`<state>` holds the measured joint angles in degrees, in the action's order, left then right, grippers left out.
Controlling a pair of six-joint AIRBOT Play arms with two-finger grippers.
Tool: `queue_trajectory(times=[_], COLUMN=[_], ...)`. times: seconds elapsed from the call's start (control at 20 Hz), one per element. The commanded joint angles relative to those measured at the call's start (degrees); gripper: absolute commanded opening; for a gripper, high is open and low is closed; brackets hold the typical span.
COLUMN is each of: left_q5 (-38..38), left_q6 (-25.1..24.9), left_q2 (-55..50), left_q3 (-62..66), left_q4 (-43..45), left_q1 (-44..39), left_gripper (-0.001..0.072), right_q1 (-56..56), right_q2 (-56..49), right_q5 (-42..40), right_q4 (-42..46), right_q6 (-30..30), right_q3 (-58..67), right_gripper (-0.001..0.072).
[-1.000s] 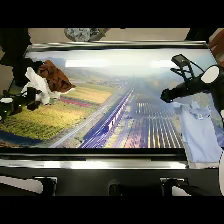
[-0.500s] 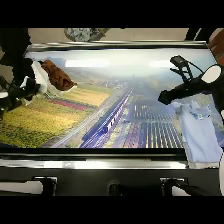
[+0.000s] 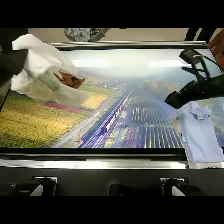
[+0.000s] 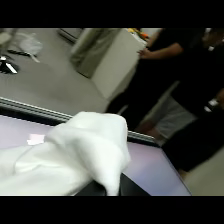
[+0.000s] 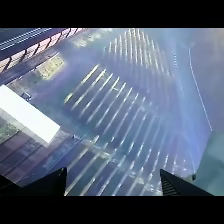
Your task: Fold the shirts.
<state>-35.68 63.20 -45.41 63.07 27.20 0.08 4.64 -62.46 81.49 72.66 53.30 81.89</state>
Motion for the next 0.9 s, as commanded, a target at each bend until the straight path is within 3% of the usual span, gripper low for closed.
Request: queue_trajectory(times=[0.0,0.1,0.3,0.35,0.4,0.45,0.75,0.85], left_q5=[-0.2,2.5,15.4,15.1,13.1,9.5,-20.3,-27.6], left_q6=[2.0,3.0,3.3,3.5,4.1,6.4,7.3,9.8], left_q2=[4.6,1.1,-13.6,-17.9,-21.0,-23.0,-19.7,-19.5], left_q3=[-7.1,-11.9,-15.6,-14.8,-13.6,-12.0,-4.0,-4.6], left_q4=[0.5,0.4,0.4,0.4,0.4,0.4,7.1,13.7], left_q1=[-15.2,-25.9,-43.4,-44.6,-44.5,-42.8,-13.9,-6.3], left_gripper=[0.0023,0.0023,0.0026,0.0152,0.0545,0.0720,0.0720,0.0720], right_q1=[0.0,0.0,0.0,0.0,0.0,0.0,0.0,0.0], right_q2=[6.4,9.1,10.4,10.4,10.3,10.0,3.8,1.2], right_q5=[2.6,2.4,2.4,2.3,2.2,2.3,9.9,9.9], right_q4=[0.7,1.7,5.0,5.5,6.1,6.6,4.9,1.7], right_q6=[-0.2,-0.2,0.1,0.1,0.1,0.1,0.0,-0.2], right_q3=[0.0,0.0,0.0,0.0,0.0,0.0,-1.9,-6.4], right_gripper=[0.0674,0.0674,0.0675,0.0675,0.0675,0.0675,0.0680,0.0712])
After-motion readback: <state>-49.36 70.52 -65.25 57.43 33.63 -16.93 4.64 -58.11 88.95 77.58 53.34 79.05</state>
